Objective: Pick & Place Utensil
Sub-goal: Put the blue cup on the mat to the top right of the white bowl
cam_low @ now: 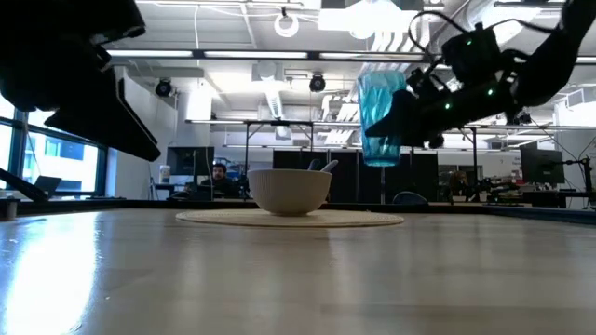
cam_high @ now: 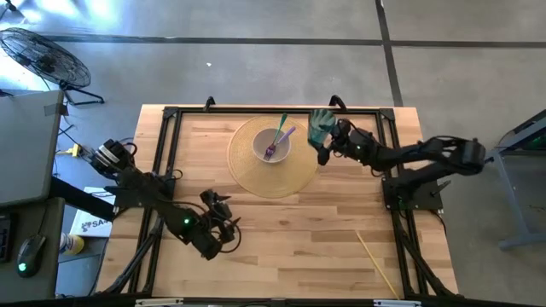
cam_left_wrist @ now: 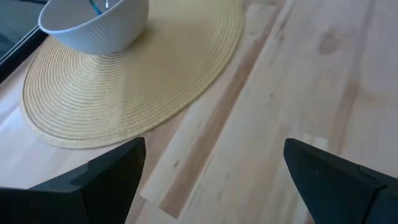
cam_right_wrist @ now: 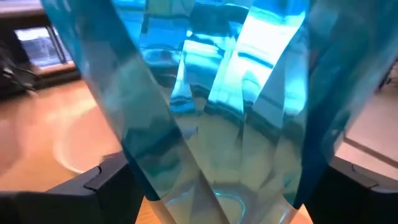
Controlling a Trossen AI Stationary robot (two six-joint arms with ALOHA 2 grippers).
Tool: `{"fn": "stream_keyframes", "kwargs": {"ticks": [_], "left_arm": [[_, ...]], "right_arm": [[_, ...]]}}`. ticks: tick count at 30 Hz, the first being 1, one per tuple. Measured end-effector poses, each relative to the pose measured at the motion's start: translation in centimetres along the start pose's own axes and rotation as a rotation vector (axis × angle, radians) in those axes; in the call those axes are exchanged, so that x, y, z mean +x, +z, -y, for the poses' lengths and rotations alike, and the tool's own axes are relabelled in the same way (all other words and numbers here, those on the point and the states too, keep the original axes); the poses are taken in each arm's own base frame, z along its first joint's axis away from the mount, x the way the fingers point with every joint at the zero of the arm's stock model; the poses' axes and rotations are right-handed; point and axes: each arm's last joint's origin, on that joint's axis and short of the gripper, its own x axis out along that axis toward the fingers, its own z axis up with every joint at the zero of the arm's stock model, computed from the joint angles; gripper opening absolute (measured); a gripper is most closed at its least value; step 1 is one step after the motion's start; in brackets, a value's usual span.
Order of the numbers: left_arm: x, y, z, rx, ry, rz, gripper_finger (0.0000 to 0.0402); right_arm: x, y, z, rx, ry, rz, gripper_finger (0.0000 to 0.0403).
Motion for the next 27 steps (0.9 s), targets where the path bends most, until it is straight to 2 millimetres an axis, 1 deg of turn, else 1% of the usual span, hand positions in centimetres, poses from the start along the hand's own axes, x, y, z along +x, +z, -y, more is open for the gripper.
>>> {"fn": "stream_keyframes", "kwargs": {"ticks": [4, 7, 11, 18, 21, 27], "left_arm": [[0.5, 0.3, -0.3, 0.0, 0.014, -0.014, 0.0378], [0.6, 0.3, -0.3, 0.012, 0.016, -0.014, 0.0378], [0.6, 0.3, -0.3, 0.012, 0.019, -0.009, 0.0378], [0.7, 0.4, -0.4, 0.003, 0.023, -0.008, 0.0378], [0.7, 0.4, -0.4, 0.004, 0.019, -0.013, 0.0378], [0.7, 0.4, -0.4, 0.004, 0.016, -0.018, 0.0378]], "right_arm": [[1.3, -1.3, 1.1, -0.017, -0.041, 0.002, 0.0337], [2.1, -2.3, 1.5, -0.008, -0.029, 0.018, 0.0337], [3.4, -3.5, 1.6, -0.007, -0.012, 0.006, 0.0337], [6.0, -4.9, 1.6, -0.014, -0.022, -0.037, 0.0337], [6.5, -5.5, 1.5, -0.018, -0.022, -0.057, 0.0337], [6.4, -6.0, 1.5, -0.036, -0.025, -0.084, 0.034]]}}
